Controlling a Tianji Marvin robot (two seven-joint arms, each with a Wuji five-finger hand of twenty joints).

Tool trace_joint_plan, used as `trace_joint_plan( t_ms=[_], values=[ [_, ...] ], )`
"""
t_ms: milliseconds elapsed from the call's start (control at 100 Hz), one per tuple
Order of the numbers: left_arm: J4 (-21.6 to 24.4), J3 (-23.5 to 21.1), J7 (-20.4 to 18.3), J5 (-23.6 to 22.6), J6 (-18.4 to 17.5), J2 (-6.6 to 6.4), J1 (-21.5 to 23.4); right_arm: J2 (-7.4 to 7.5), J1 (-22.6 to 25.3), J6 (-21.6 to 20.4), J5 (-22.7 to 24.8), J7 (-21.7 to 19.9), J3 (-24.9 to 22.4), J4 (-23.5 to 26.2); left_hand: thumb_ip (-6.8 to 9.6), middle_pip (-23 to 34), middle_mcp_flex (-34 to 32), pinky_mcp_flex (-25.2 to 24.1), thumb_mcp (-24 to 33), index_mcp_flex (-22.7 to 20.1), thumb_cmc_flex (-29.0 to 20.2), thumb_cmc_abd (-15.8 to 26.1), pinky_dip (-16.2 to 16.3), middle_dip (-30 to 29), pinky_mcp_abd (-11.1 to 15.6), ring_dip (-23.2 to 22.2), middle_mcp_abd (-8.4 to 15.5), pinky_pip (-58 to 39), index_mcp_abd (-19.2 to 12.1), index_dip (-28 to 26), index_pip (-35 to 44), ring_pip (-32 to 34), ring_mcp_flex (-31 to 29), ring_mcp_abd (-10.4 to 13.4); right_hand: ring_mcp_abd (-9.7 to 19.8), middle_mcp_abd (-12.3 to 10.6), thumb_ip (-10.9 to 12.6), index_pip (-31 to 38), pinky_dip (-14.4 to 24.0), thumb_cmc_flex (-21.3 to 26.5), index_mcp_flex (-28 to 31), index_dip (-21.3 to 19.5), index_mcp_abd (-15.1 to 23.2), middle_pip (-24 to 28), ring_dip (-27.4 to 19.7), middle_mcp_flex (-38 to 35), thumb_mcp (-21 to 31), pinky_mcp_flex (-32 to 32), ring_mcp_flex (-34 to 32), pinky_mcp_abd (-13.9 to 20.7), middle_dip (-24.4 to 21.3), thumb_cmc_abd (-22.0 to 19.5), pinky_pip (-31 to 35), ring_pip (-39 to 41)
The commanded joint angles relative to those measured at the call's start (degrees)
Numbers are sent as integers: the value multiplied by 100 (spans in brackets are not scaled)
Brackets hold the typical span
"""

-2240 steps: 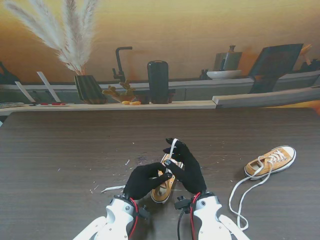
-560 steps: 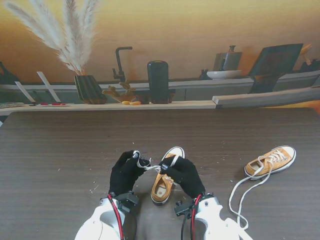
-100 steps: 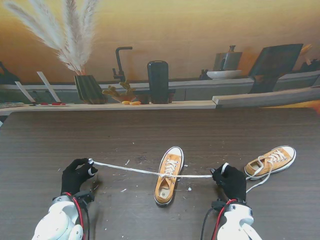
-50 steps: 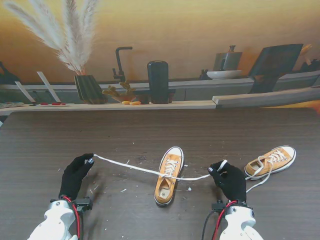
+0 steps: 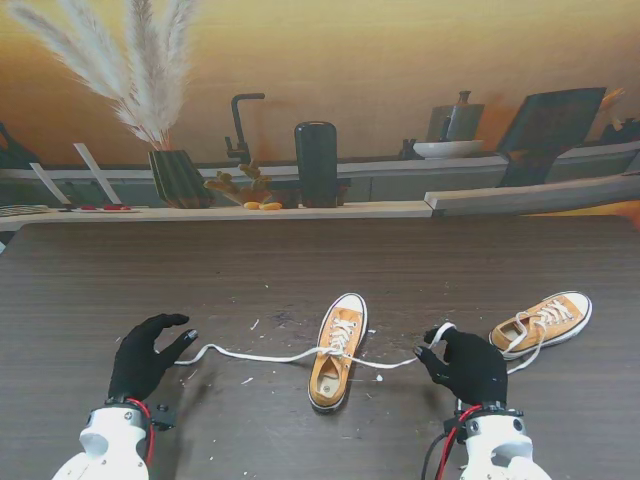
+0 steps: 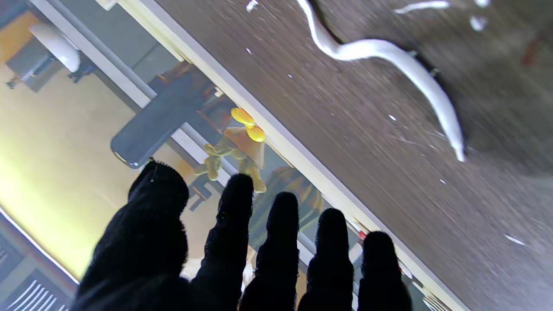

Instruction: Tie the shoelaces into a bow on the shoes

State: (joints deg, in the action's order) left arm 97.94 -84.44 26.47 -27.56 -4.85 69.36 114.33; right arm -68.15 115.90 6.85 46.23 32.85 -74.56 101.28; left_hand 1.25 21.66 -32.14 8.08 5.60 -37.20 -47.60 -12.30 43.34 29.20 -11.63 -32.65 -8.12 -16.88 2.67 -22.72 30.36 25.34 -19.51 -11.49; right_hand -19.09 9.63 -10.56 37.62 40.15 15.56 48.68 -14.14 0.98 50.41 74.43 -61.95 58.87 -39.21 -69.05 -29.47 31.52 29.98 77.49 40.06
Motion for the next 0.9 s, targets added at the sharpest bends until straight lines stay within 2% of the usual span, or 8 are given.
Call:
trace_joint_plan(
  t_ms=[0,160,280,430,510,630,780,890],
  values=[
    [-4,-5,-46,110,-4,-10,-16,132,119,136,113,-309,-68,233,107,182,-252,79,-137,-306,194,112,204,187,-136,-172,4,-141,-153,-393,614,176,-205,-36,-16,137,117,-192,373,-215,228,-195,-291,313,725,-132,-164,-454,-180,406,258,-146,777,536],
    [-5,57,-36,15,-18,-24,-13,333,354,523,764,-1214,-242,699,86,279,-559,-98,-68,-468,168,51,211,236,-147,-134,4,-1022,-230,-466,1465,332,-426,-50,813,-68,286,135,682,-54,962,-715,-101,643,1226,-154,92,-921,64,755,674,-131,1103,1844],
    [-31,124,-45,-2,-66,-34,-21,359,355,452,751,-1384,-285,744,83,305,-668,-490,-57,-565,169,51,-487,251,-102,-115,3,-2284,-246,-428,1742,367,-492,-66,780,-200,300,994,753,-162,1686,-1608,362,690,1186,-430,-102,-1131,-97,643,841,-347,1173,2033],
    [30,192,-174,138,-172,-45,30,318,325,216,202,-1520,-308,726,86,309,-767,-569,-64,-664,179,73,-655,245,-90,-107,7,-2580,-288,-594,2097,366,-542,-77,721,-621,232,1904,969,-343,1730,-3485,695,791,1305,-126,244,-459,419,549,1459,-496,1095,1772],
    [93,237,-271,349,-344,-43,85,270,309,39,-292,-1548,-320,705,88,230,-869,-585,-66,-892,168,106,-784,177,-104,-51,-25,-2562,-293,-677,2330,284,-575,-114,542,-242,204,2814,740,-267,2145,-4104,337,374,1063,600,386,206,882,576,1064,-395,646,802],
    [180,331,-355,509,-686,-51,182,222,349,-273,-1096,-1792,-409,760,87,107,-1007,-605,-94,-1288,172,223,-911,56,-123,43,-29,-2522,-354,-891,2712,151,-599,-151,53,-211,197,3071,297,69,2690,-4235,190,111,203,980,207,954,985,558,591,-137,-135,-1124],
    [284,529,-308,592,-1009,-42,273,102,254,-491,-1375,-1326,-348,605,92,88,-1254,-587,-138,-1804,125,273,-958,-6,-152,90,-3,-2535,-429,-1161,3069,92,-711,-175,163,-496,32,4838,-238,478,2990,-3897,-932,16,196,-12,733,470,719,484,230,1721,-332,-1091],
    [346,654,-271,558,-1178,-46,326,76,194,-393,-1006,-917,-271,503,91,36,-1268,-606,-172,-1790,132,295,-1001,-45,-145,121,2,-2479,-421,-1187,3054,29,-710,-179,162,-505,-135,3907,-341,25,2785,-3317,175,-185,115,248,733,596,903,471,215,2085,-468,-1147]
  ],
)
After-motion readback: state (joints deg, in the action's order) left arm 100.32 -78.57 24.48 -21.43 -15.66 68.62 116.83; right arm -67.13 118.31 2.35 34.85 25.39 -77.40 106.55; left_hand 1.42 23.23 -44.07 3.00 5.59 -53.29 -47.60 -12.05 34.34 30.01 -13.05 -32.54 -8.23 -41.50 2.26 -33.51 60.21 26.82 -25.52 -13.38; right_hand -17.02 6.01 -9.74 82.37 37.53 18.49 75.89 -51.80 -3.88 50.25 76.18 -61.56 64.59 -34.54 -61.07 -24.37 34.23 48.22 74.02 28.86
